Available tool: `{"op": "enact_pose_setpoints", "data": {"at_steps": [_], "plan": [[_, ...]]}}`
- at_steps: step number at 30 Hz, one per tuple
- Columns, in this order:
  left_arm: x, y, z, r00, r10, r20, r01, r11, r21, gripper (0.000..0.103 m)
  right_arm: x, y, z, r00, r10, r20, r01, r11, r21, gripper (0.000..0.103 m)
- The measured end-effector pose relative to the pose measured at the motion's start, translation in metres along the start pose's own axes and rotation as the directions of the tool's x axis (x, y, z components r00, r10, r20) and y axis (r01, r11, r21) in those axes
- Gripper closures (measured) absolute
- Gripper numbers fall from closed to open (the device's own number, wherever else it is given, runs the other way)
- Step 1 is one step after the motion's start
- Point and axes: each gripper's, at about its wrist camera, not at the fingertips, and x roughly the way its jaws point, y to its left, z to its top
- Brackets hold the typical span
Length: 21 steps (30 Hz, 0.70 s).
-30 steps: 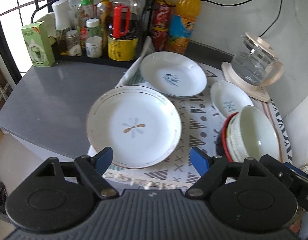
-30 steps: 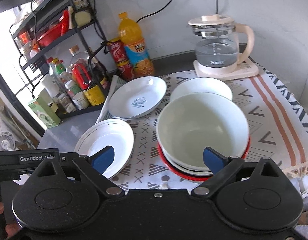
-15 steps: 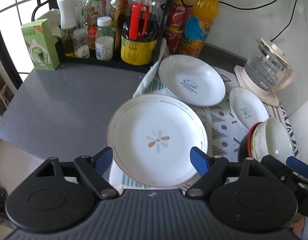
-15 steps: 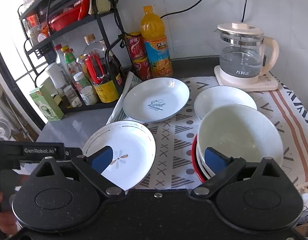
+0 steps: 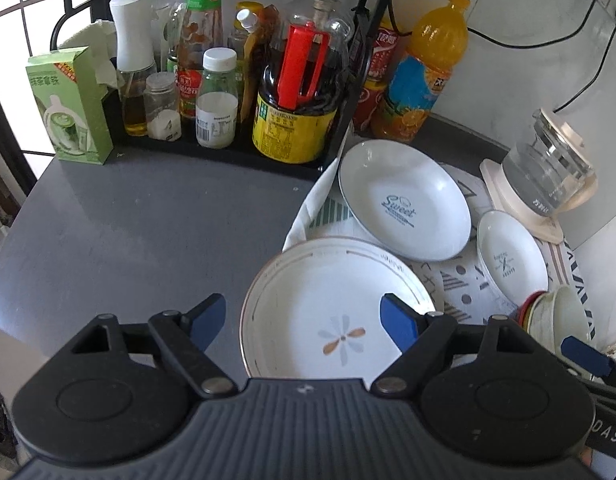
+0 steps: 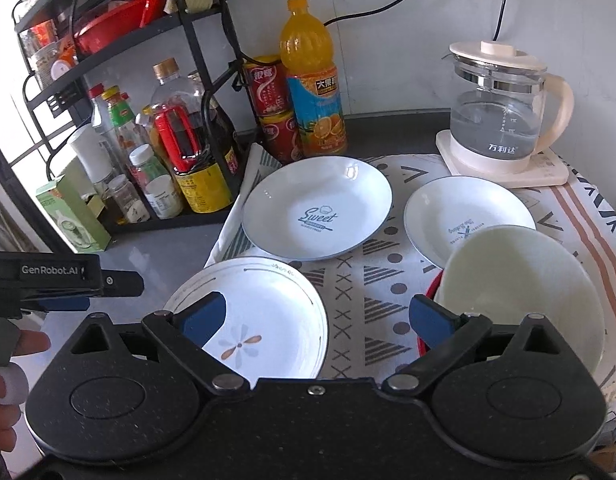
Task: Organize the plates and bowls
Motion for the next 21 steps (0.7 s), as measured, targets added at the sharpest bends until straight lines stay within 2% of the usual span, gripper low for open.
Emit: {"op": "enact_pose_setpoints", "data": {"at_steps": [10,15,19,21], "plan": [[0.024,0.009,0.030,0.999,-0.051,-0.005,0.051,0.998,0.026,0.020,0.022,0.012,0.015,0.999,-0.029,0.027,0.029,0.999,0.021,0.005],[0.038,0.007,0.043,0.997,-0.080,-0.005,0.080,0.995,0.064,0.020,0.033,0.013,0.022,0.996,-0.062,0.057,0.059,0.997,0.056,0.009],[0.050,0.004,0.052,0.994,-0.107,-0.016,0.108,0.991,0.076,0.021,0.045,0.012,0.027,0.994,-0.097,0.055,0.092,0.992,0.089,0.017],[0.054,0.002,0.057,0.992,-0.122,-0.015,0.123,0.989,0.083,0.022,0.049,0.010,0.030,0.992,-0.111,0.057,0.104,0.989,0.108,0.018]]}}
